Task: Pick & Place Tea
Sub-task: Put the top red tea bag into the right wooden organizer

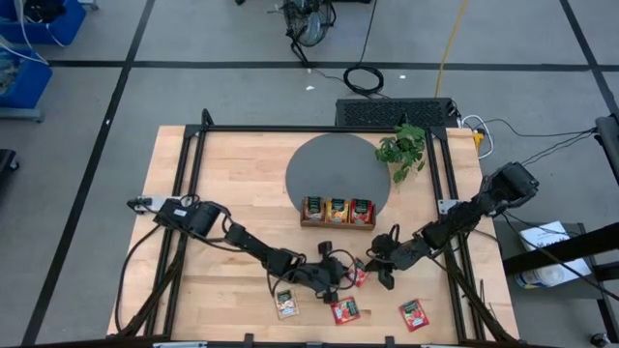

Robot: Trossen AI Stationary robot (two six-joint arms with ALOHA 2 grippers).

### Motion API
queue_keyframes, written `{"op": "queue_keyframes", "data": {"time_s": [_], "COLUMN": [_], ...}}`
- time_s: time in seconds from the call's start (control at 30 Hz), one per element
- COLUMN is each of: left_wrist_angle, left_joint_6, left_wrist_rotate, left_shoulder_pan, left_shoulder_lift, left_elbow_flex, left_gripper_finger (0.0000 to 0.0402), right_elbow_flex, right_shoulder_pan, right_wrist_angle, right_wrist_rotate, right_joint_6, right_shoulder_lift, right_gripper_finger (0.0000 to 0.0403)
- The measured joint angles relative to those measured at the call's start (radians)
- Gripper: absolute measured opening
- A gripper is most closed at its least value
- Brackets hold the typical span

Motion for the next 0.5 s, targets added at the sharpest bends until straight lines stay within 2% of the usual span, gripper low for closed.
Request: {"op": "queue_keyframes", "data": {"time_s": [0.13, 0.23, 0.5], "left_wrist_angle": [-0.087, -0.153, -0.256], "left_joint_6": [0.048, 0.082, 0.105], "left_wrist_rotate": [-0.043, -0.075, -0.107], "left_shoulder_pan": [-0.028, -0.063, -0.127], "left_shoulder_lift": [-0.047, -0.097, -0.134], "left_elbow_flex": [-0.003, -0.005, -0.003], "left_gripper_finger": [0.0063, 0.0063, 0.0063], "right_elbow_flex": [0.032, 0.079, 0.32], "right_shoulder_pan": [-0.017, -0.035, -0.1], "right_wrist_angle": [0.0, -0.085, -0.683], "right_wrist_rotate": [-0.021, -0.048, -0.013], "right_joint_6": [-0.068, -0.134, -0.317], "right_shoulder_lift": [-0.045, -0.109, -0.284], "right_gripper_finger": [0.0001, 0.0001, 0.0]}}
